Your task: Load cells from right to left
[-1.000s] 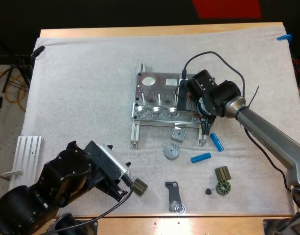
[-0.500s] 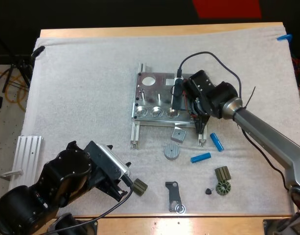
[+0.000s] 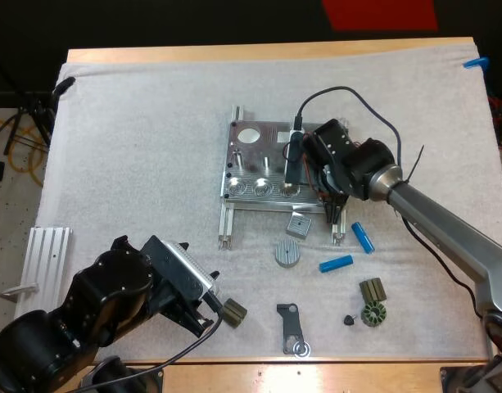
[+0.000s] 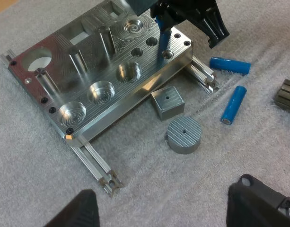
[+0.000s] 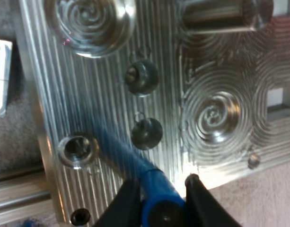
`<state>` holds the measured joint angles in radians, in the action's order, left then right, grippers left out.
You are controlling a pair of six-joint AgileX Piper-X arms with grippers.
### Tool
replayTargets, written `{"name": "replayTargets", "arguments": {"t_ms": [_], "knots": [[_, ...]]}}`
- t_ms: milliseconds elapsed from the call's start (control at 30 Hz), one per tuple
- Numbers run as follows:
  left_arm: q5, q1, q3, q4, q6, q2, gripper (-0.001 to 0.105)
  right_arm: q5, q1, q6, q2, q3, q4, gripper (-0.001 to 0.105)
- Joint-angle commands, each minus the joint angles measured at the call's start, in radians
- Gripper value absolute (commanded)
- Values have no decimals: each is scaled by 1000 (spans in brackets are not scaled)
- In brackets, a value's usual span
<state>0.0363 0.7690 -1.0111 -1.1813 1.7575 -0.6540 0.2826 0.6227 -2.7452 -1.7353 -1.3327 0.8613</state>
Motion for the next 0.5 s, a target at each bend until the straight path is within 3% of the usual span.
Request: {"name": "replayTargets", "arguments": {"t_ms": [0, 467], "knots": [[14, 1, -7, -3, 2, 2, 57, 123, -22, 21, -9, 0, -56, 0], [14, 1, -7, -3, 2, 2, 57, 109, -57, 102, -9, 0, -55, 0]]}}
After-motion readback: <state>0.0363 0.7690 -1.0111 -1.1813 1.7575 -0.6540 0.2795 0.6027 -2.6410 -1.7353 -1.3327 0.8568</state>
